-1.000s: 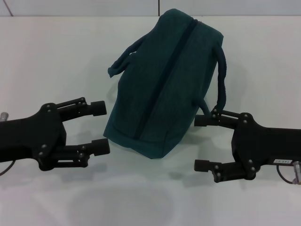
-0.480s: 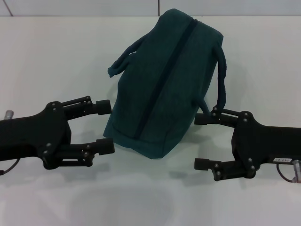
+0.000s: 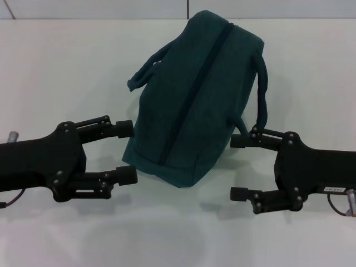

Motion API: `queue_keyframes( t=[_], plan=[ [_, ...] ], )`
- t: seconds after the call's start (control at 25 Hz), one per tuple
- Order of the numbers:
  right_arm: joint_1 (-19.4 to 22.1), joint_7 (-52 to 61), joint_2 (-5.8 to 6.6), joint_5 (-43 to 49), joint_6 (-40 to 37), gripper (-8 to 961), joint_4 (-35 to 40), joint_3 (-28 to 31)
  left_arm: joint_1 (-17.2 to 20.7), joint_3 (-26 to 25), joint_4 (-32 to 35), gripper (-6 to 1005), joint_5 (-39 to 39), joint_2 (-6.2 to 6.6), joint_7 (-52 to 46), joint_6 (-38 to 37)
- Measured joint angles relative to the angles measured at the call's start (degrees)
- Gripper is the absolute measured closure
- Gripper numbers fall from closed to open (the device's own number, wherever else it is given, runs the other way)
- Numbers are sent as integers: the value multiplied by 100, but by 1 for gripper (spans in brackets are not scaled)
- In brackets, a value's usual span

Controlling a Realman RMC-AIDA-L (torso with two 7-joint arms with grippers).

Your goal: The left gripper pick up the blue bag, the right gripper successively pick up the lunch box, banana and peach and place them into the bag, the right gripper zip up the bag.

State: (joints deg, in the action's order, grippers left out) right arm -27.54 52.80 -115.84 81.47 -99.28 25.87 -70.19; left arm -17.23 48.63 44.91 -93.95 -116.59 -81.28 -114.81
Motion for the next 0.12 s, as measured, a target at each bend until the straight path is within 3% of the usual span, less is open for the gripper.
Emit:
queue_keyframes(
  t=[0.12],
  plan=[
    [14,-41,-4,0,0,81,-2,2,0,-4,-5,133,-1,-9,-1,7]
  ],
)
